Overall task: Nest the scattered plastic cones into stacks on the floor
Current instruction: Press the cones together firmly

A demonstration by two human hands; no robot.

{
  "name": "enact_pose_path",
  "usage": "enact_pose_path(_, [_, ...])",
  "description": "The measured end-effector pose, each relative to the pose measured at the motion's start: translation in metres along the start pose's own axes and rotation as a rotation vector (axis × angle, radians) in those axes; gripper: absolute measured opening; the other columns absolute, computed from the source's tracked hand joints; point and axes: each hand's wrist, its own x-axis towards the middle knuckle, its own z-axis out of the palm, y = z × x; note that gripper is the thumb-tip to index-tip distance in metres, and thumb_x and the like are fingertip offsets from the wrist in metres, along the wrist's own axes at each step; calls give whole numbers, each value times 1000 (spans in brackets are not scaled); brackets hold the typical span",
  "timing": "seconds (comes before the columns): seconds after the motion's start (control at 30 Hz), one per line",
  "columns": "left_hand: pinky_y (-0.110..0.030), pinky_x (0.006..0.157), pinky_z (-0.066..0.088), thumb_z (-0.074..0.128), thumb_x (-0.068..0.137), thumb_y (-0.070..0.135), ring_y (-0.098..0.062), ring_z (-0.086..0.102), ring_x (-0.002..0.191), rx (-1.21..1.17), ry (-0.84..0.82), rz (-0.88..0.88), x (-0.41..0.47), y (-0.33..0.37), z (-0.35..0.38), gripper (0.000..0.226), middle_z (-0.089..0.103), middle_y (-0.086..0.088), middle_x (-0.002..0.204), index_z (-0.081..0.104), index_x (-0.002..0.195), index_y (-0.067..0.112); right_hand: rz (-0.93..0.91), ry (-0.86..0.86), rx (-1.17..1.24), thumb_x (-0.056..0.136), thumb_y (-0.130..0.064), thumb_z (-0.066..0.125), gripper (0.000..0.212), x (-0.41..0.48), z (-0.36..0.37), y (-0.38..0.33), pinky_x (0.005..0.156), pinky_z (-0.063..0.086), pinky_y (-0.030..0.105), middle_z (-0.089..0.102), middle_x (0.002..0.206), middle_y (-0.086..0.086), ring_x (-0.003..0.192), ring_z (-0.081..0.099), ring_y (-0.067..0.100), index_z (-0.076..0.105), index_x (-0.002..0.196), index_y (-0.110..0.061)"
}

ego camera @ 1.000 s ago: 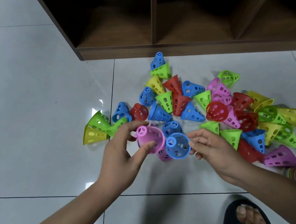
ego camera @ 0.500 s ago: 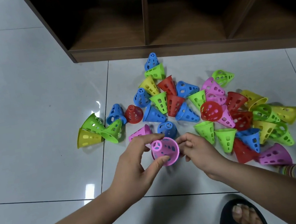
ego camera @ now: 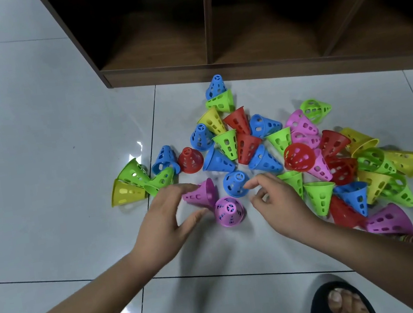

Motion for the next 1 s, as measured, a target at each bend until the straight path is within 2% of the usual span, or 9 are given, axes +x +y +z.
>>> enact_pose_path(0.1, [-27, 100, 46, 68, 98, 52, -12, 58, 118, 68, 60, -16, 2, -24, -14, 44, 64, 10, 128, 63, 131, 24, -105, -18, -89, 98, -12, 68, 23, 6, -3, 1, 83, 43, 14, 52, 113, -20, 99, 59, 2, 65, 117, -26])
enact_pose_path(0.2, [-38, 101, 48, 68, 95, 40, -21, 59, 120, 168, 85, -4, 5, -49, -29, 38, 65, 7, 128, 65, 128, 22, -202, -12, -201, 96, -12, 70, 28, 15, -5, 1, 96, 47, 25, 51, 126, -12, 117, 55, 8, 64, 122, -22])
enact_pose_path(0.27, [-45, 98, 47, 66, 93, 39, -27, 59, 121, 251, 105, -7, 6, -66, -39, 38, 65, 6, 129, 67, 128, 23, -249, -12, -269, 95, -12, 70, 32, 20, -6, 1, 100, 49, 29, 50, 132, -9, 123, 53, 13, 64, 125, -21])
enact_pose_path(0.4, [-49, 100, 40, 72, 87, 35, -34, 50, 134, 386, 159, -127, 5, -99, -58, 49, 55, 1, 146, 63, 134, 23, -285, -51, -394, 95, -13, 69, 42, 28, -7, 5, 102, 50, 35, 52, 140, -10, 123, 49, 17, 62, 136, -22])
enact_pose_path(0.5, [-54, 107, 40, 84, 85, 23, -34, 46, 141, 351, 131, -267, 4, -119, -66, 64, 49, 0, 153, 56, 143, 24, -293, -79, -408, 98, -15, 66, 46, 30, -7, 9, 102, 49, 37, 54, 142, -11, 123, 49, 17, 59, 143, -25])
enact_pose_path(0.63, [-55, 105, 49, 85, 84, 20, -26, 60, 130, 208, 60, -354, -3, -127, -64, 72, 59, 5, 142, 47, 142, 41, -327, -65, -426, 98, -16, 68, 46, 26, -7, 14, 97, 50, 34, 56, 138, -12, 117, 50, 17, 59, 141, -27])
enact_pose_path(0.77, [-44, 93, 55, 94, 78, 34, -12, 65, 116, 131, 91, -364, -13, -124, -60, 78, 61, 8, 133, 38, 127, 60, -330, -47, -433, 97, -17, 71, 46, 19, -7, 22, 98, 49, 32, 57, 134, -11, 114, 51, 17, 59, 140, -27])
enact_pose_path(0.9, [-37, 82, 55, 96, 73, 42, -10, 64, 105, 122, 54, -337, -24, -120, -54, 78, 58, 9, 121, 40, 124, 59, -307, -27, -429, 96, -19, 73, 40, 11, -11, 29, 96, 50, 36, 60, 132, -12, 114, 53, 16, 59, 132, -27])
enact_pose_path(1.0, [-39, 81, 57, 98, 69, 46, -11, 64, 99, 150, 3, -318, -31, -120, -49, 67, 55, 13, 116, 55, 120, 45, -282, -20, -425, 96, -18, 73, 35, 7, -10, 34, 92, 53, 41, 64, 124, -11, 113, 55, 17, 58, 126, -27])
